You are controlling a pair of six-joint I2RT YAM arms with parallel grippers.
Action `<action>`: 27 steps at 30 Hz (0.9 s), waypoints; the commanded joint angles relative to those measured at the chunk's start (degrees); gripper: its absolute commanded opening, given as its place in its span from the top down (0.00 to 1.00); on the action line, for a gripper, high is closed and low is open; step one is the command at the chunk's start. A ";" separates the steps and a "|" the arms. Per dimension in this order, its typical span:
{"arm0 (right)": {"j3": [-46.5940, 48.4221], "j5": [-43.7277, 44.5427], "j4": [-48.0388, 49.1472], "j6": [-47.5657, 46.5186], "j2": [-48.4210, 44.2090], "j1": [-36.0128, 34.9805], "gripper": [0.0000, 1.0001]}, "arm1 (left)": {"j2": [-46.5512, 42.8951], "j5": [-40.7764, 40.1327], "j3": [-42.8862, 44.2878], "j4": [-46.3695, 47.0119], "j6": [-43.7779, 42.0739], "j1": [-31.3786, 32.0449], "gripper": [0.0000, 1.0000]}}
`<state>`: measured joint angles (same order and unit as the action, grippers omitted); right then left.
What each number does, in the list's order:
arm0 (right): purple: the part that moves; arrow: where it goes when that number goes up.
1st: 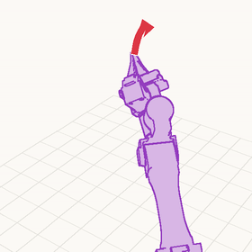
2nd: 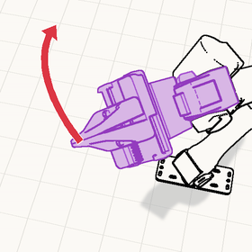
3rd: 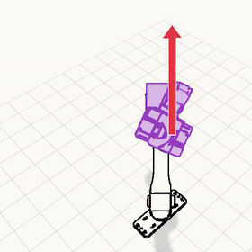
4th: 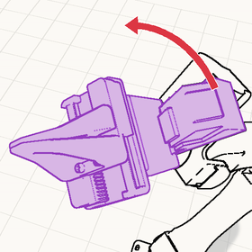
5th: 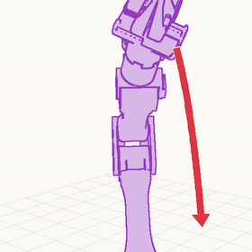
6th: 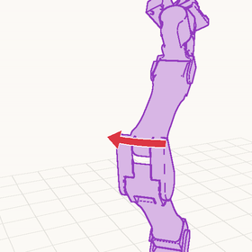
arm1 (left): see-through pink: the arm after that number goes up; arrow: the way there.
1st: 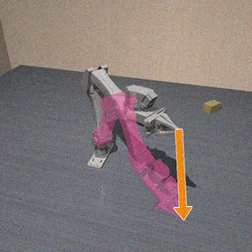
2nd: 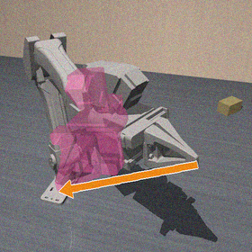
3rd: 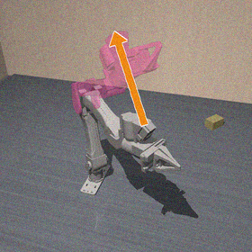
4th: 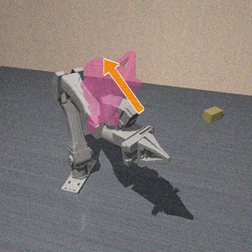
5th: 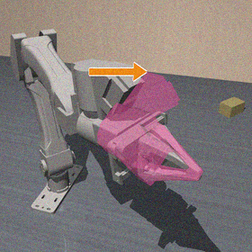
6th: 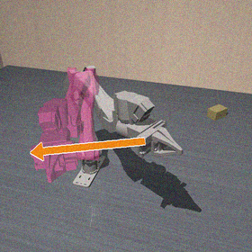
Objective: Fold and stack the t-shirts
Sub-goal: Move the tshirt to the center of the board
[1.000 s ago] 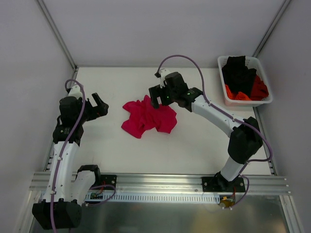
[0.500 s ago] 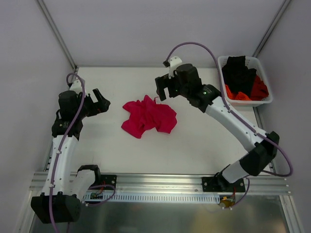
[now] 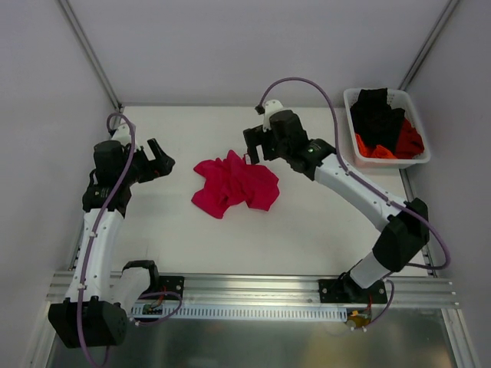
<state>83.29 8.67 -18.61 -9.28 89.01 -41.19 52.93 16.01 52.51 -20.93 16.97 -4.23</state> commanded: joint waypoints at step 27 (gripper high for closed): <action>6.27 -9.46 2.44 4.01 21.29 -0.56 0.21 | 27.21 -2.04 0.13 15.56 12.91 8.80 0.21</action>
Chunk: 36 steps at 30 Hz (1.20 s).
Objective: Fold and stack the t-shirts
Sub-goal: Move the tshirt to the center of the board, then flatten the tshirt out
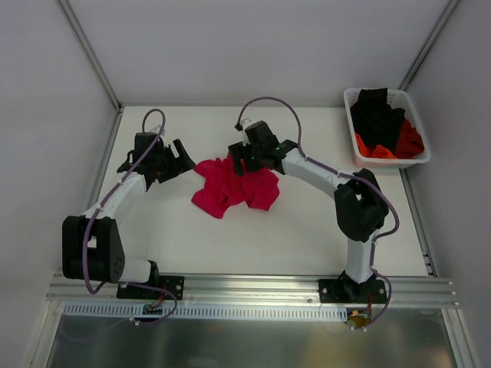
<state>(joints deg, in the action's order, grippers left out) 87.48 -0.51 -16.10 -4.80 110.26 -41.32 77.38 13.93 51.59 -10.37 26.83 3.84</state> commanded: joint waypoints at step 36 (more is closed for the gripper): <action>0.67 0.16 -1.48 -26.66 1.97 -13.87 0.30 | -17.08 1.44 -9.75 -5.98 4.37 -7.09 0.21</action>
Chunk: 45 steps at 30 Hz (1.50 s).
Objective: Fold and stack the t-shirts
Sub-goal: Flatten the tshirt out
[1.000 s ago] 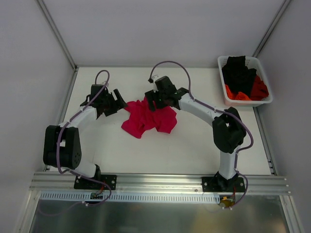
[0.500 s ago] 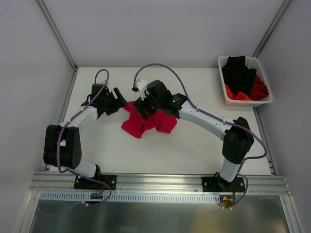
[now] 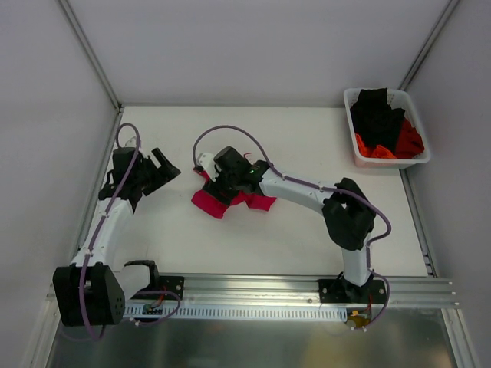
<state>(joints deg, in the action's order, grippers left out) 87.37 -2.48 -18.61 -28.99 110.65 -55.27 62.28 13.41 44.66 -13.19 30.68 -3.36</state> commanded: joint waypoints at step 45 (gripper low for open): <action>-8.89 11.62 10.35 21.96 -18.01 15.98 1.00 | 27.45 -1.64 -3.80 18.90 15.11 14.60 0.37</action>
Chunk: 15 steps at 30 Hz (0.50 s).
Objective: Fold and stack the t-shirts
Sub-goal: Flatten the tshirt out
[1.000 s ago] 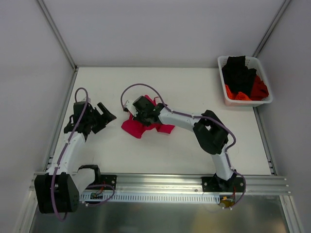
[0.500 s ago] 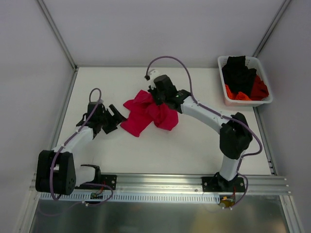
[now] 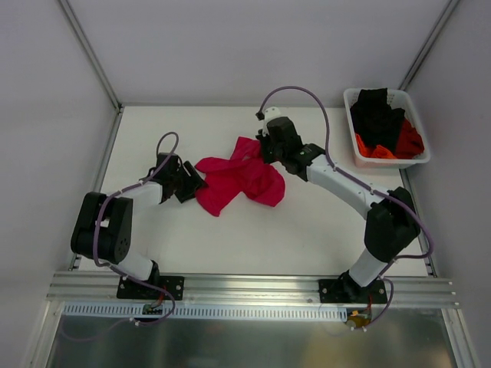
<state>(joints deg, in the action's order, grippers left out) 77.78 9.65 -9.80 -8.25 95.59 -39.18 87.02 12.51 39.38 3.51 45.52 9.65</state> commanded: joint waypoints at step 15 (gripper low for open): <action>18.54 6.70 -7.86 -1.15 -7.87 8.59 1.00 | -9.84 -1.00 21.86 -7.63 -14.47 -8.06 1.00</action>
<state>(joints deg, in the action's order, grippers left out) 92.07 13.41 -17.08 -8.38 94.35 -33.15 84.73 12.88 51.53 -2.13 39.11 5.85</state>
